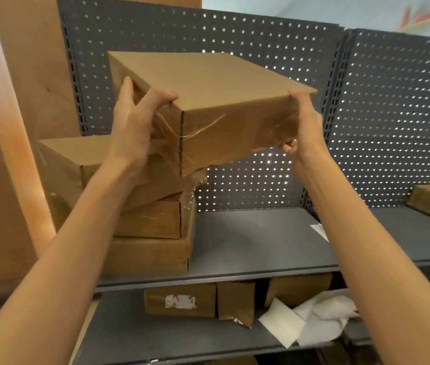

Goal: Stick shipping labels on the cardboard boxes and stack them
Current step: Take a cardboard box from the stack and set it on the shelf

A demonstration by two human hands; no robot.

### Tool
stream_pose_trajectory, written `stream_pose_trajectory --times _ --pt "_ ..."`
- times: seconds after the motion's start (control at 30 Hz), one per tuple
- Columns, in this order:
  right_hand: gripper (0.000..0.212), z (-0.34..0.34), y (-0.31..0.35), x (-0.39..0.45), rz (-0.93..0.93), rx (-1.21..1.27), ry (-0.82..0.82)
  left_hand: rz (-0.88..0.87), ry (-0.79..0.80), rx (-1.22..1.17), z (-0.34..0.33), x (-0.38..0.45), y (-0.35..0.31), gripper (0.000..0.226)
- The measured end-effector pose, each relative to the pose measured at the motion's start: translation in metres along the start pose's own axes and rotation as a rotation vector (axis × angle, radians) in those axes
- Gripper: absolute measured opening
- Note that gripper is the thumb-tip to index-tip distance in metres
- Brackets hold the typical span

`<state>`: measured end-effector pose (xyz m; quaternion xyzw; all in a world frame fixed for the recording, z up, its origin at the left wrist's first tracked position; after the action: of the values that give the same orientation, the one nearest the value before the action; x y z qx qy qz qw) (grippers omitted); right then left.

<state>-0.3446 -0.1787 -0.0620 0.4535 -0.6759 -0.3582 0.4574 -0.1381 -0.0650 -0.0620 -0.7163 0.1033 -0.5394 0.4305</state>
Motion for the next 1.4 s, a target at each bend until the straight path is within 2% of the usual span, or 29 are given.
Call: stream_pose_trajectory --times 0.07,0.17,0.27,0.3,0.4,0.47,0.6,0.67,0.93,1.1,1.27,1.4 --pt "0.077 0.02 0.002 -0.002 0.004 0.004 -0.046 0.002 0.034 -0.017 -0.015 -0.005 0.002 0.067" --pt "0.082 0.049 0.003 -0.005 0.0 -0.007 -0.102 0.048 0.091 -0.043 -0.035 -0.016 0.003 0.074" --pt "0.075 0.074 -0.001 -0.008 -0.019 0.014 -0.132 0.103 0.14 -0.042 -0.053 -0.026 0.004 0.081" --pt "0.072 0.082 -0.004 -0.01 -0.033 0.019 -0.139 0.121 0.154 -0.05 -0.059 -0.029 0.006 0.078" --pt "0.074 0.106 -0.013 -0.011 -0.071 0.022 -0.141 0.158 0.185 -0.097 -0.08 -0.039 0.016 0.05" --pt "0.075 0.122 -0.019 -0.011 -0.101 0.024 -0.13 0.176 0.163 -0.136 -0.091 -0.047 0.022 0.046" --pt "0.074 0.156 -0.034 -0.003 -0.149 0.016 -0.112 0.164 0.12 -0.163 -0.111 -0.056 0.034 0.09" --pt "0.074 0.173 -0.04 0.002 -0.172 -0.044 -0.09 0.165 0.129 -0.155 -0.12 -0.059 0.04 0.098" --pt "0.032 0.226 -0.055 0.027 -0.247 -0.064 0.067 0.232 0.114 -0.203 -0.159 -0.072 0.067 0.103" --pt "0.054 0.244 -0.083 0.037 -0.282 -0.115 0.083 0.316 0.083 -0.189 -0.172 -0.092 0.095 0.097" --pt "0.053 0.248 -0.121 0.035 -0.358 -0.206 0.117 0.436 0.126 -0.05 -0.174 -0.107 0.131 0.089" --pt "0.05 0.247 -0.145 0.03 -0.43 -0.193 0.135 0.608 0.142 -0.067 -0.165 -0.113 0.157 0.084"
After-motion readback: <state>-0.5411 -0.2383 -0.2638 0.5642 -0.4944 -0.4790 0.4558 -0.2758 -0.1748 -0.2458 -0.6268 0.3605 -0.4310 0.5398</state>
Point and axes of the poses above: each hand's wrist, its own x-axis towards the middle knuckle, its own z-axis out of the back of the hand, y = z × x, the point moved 1 cm from there along x, towards the middle knuckle, and after that the axes turned 4 degrees about -y, right-handed, at the moved point
